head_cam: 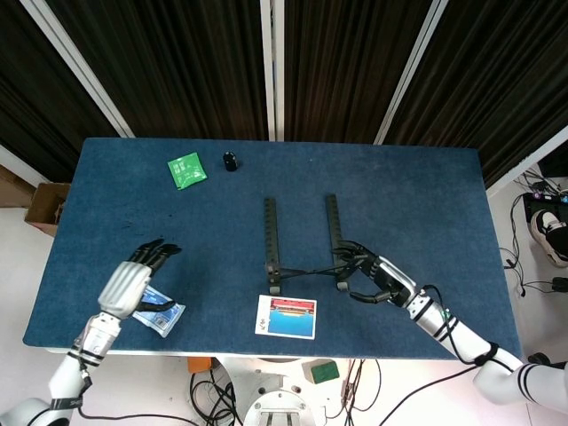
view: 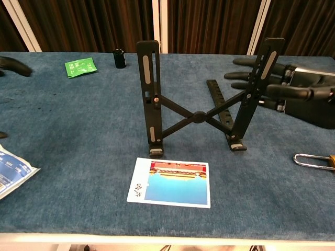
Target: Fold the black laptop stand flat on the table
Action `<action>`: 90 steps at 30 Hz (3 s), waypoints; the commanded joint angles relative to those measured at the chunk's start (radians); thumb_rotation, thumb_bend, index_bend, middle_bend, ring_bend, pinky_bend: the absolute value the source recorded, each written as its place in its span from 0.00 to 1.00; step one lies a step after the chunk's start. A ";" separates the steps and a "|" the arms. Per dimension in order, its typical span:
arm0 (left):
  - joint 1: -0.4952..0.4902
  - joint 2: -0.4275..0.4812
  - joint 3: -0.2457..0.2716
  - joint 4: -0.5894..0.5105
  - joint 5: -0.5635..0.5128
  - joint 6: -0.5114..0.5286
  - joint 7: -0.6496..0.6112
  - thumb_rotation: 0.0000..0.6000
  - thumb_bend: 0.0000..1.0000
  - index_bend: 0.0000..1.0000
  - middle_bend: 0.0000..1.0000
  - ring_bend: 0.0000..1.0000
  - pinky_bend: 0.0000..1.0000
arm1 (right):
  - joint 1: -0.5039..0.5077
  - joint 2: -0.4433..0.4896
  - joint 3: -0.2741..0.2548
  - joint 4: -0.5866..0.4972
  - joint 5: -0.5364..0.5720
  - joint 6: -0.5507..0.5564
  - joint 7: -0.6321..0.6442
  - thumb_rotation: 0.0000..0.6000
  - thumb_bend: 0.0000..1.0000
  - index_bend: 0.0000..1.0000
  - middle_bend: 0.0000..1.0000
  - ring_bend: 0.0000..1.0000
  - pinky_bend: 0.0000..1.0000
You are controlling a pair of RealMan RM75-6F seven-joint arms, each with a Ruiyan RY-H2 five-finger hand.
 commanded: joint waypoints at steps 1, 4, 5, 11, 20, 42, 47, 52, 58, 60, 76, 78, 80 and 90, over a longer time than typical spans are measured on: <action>-0.077 -0.074 -0.007 0.028 0.035 -0.078 -0.067 1.00 0.03 0.14 0.14 0.07 0.13 | -0.015 0.076 0.021 -0.092 -0.002 0.053 -0.077 1.00 0.18 0.11 0.16 0.00 0.08; -0.123 -0.129 -0.016 0.049 0.033 -0.125 -0.105 1.00 0.03 0.14 0.14 0.07 0.13 | -0.019 0.117 0.039 -0.142 0.012 0.066 -0.123 1.00 0.18 0.11 0.16 0.00 0.08; -0.139 -0.150 -0.022 0.061 0.027 -0.141 -0.115 1.00 0.03 0.14 0.14 0.07 0.13 | -0.019 0.130 0.045 -0.160 0.018 0.066 -0.132 1.00 0.18 0.11 0.16 0.00 0.08; -0.196 -0.231 -0.032 0.086 -0.002 -0.199 -0.223 1.00 0.03 0.14 0.14 0.09 0.15 | -0.018 0.152 0.058 -0.197 0.037 0.045 -0.159 1.00 0.18 0.11 0.16 0.00 0.08; -0.240 -0.277 0.012 0.108 0.014 -0.240 -0.272 1.00 0.03 0.14 0.14 0.09 0.15 | -0.024 0.133 0.059 -0.185 0.034 0.028 -0.157 1.00 0.18 0.11 0.16 0.00 0.08; -0.170 -0.203 -0.014 0.116 -0.053 -0.055 -0.128 1.00 0.03 0.14 0.14 0.09 0.14 | 0.061 0.006 0.182 -0.120 0.215 -0.234 -0.475 1.00 0.18 0.04 0.12 0.00 0.07; -0.127 -0.161 -0.014 0.095 -0.085 -0.004 -0.091 1.00 0.03 0.14 0.14 0.09 0.14 | 0.128 -0.108 0.305 -0.026 0.392 -0.357 -0.612 1.00 0.18 0.00 0.08 0.00 0.06; -0.104 -0.133 -0.009 0.088 -0.096 0.018 -0.077 1.00 0.03 0.13 0.14 0.09 0.14 | 0.150 -0.191 0.394 0.034 0.499 -0.372 -0.697 1.00 0.18 0.00 0.00 0.00 0.00; -0.100 -0.104 -0.014 0.086 -0.096 0.019 -0.069 1.00 0.03 0.13 0.14 0.09 0.14 | 0.094 -0.212 0.429 0.039 0.432 -0.205 -0.716 1.00 0.18 0.00 0.00 0.00 0.00; -0.107 -0.091 -0.018 0.086 -0.096 0.009 -0.061 1.00 0.03 0.13 0.14 0.09 0.14 | 0.065 -0.204 0.418 0.042 0.391 -0.133 -0.751 1.00 0.18 0.00 0.00 0.00 0.00; -0.295 -0.123 -0.098 0.210 -0.167 -0.242 0.102 1.00 0.03 0.13 0.14 0.09 0.14 | -0.010 -0.004 0.218 -0.017 0.169 -0.105 -1.457 1.00 0.17 0.09 0.19 0.02 0.04; -0.338 -0.157 -0.115 0.258 -0.184 -0.289 0.136 1.00 0.03 0.13 0.14 0.09 0.14 | -0.002 -0.002 0.209 -0.027 0.161 -0.127 -1.577 1.00 0.12 0.20 0.28 0.07 0.11; -0.389 -0.204 -0.130 0.327 -0.196 -0.339 0.173 1.00 0.03 0.13 0.13 0.09 0.14 | 0.007 -0.008 0.208 -0.037 0.163 -0.149 -1.693 1.00 0.07 0.27 0.34 0.13 0.18; -0.560 -0.451 -0.194 0.665 -0.282 -0.475 0.232 1.00 0.00 0.07 0.05 0.06 0.13 | 0.015 -0.097 0.230 0.001 0.200 -0.165 -2.012 1.00 0.00 0.51 0.60 0.39 0.38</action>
